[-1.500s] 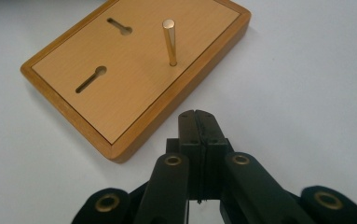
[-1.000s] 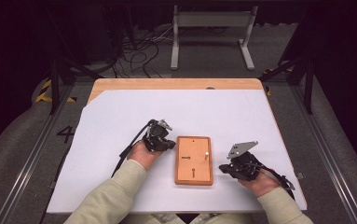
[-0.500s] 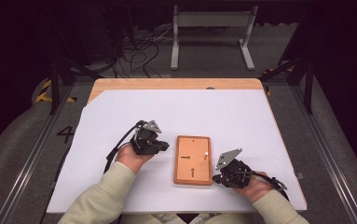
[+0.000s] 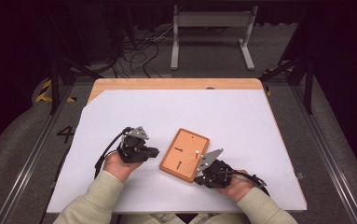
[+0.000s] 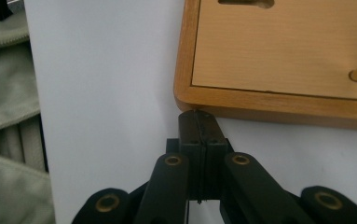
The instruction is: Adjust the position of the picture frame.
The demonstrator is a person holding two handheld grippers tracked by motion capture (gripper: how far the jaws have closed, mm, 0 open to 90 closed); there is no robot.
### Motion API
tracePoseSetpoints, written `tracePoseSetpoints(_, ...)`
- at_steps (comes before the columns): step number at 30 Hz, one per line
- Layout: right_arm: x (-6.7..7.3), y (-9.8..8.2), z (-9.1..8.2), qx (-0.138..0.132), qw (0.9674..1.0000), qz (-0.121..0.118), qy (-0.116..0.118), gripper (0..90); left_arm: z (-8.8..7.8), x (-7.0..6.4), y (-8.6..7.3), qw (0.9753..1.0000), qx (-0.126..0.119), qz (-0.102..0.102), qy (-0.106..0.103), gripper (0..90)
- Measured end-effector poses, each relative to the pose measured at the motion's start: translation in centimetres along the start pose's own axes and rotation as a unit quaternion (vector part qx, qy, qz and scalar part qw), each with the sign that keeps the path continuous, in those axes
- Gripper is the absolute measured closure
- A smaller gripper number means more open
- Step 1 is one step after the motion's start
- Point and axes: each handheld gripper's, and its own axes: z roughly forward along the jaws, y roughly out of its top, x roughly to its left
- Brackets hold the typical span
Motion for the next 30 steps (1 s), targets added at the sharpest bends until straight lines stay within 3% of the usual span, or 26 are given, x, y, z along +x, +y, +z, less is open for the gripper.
tracePoseSetpoints(10,-0.6,3.5,2.5,-0.014,0.9997,-0.019,-0.008,90.0,-0.6,0.3,-1.2,0.9998,0.0,-0.018,0.007,82.5)
tracePoseSetpoints(15,-1.2,4.8,3.3,-0.018,0.9997,-0.016,-0.007,90.0,-0.7,0.5,-1.5,0.9998,0.001,-0.02,0.009,82.5)
tracePoseSetpoints(19,-1.0,5.0,2.1,-0.029,0.9994,-0.018,0.001,90.0,-0.5,0.5,-1.6,0.9996,0.001,-0.025,0.009,82.6)
tracePoseSetpoints(22,-1.7,5.3,-0.3,-0.072,0.9973,-0.007,0.014,90.0,-0.3,0.5,-1.6,0.9997,0.0,-0.021,0.009,82.8)
tracePoseSetpoints(26,-3.7,5.5,-2.6,-0.119,0.9926,0.017,0.02,90.0,-0.5,0.5,-1.6,0.9998,-0.009,-0.017,0.011,81.6)
tracePoseSetpoints(30,-5.4,6.6,-4.5,-0.144,0.9892,0.022,-0.01,90.0,-0.4,0.8,-1.8,0.9997,-0.012,-0.018,0.01,80.7)
